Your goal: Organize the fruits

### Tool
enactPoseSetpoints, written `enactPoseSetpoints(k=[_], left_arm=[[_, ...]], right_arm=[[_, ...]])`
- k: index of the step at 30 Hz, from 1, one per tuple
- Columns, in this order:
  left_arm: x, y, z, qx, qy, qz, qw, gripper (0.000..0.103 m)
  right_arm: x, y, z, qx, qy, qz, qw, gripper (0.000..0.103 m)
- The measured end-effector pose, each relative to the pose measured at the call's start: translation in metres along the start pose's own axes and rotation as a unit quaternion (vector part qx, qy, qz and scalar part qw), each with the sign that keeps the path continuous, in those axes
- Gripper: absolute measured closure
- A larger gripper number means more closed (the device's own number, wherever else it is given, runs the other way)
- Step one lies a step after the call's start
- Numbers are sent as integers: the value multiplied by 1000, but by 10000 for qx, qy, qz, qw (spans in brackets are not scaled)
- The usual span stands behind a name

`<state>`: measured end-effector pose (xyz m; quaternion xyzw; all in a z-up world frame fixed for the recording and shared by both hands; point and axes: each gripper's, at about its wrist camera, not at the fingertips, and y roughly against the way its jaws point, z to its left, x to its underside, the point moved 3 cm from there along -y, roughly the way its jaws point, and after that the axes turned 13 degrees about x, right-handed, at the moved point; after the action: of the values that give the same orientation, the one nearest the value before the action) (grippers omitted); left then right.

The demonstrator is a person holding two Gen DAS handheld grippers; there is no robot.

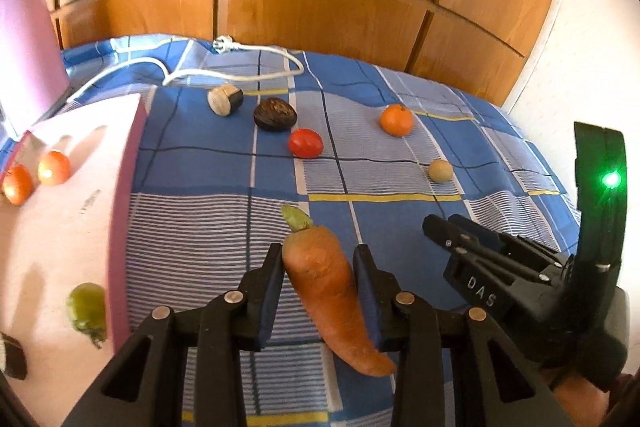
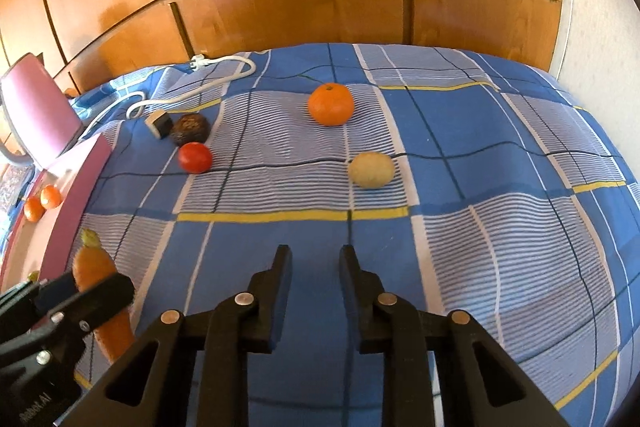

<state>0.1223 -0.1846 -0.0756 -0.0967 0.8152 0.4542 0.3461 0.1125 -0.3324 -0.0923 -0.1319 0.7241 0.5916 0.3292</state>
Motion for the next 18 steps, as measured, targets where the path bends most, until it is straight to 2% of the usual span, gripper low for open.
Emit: enactPoseSetpoints(k=[3, 12, 16, 18], left_arm=[[1, 11, 0, -3, -12, -58, 10000, 68], [4, 44, 10, -63, 92, -336, 9994, 70], [3, 54, 14, -98, 126, -462, 9988, 71], [3, 61, 14, -107, 80, -555, 9984, 71]], right_arm=[[2, 10, 3, -40, 27, -106, 9999, 82], [-7, 52, 8, -277, -32, -548, 9981, 82], [-11, 58, 6, -96, 48, -637, 9979, 82], [-14, 50, -3, 0, -106, -535, 9985, 72]])
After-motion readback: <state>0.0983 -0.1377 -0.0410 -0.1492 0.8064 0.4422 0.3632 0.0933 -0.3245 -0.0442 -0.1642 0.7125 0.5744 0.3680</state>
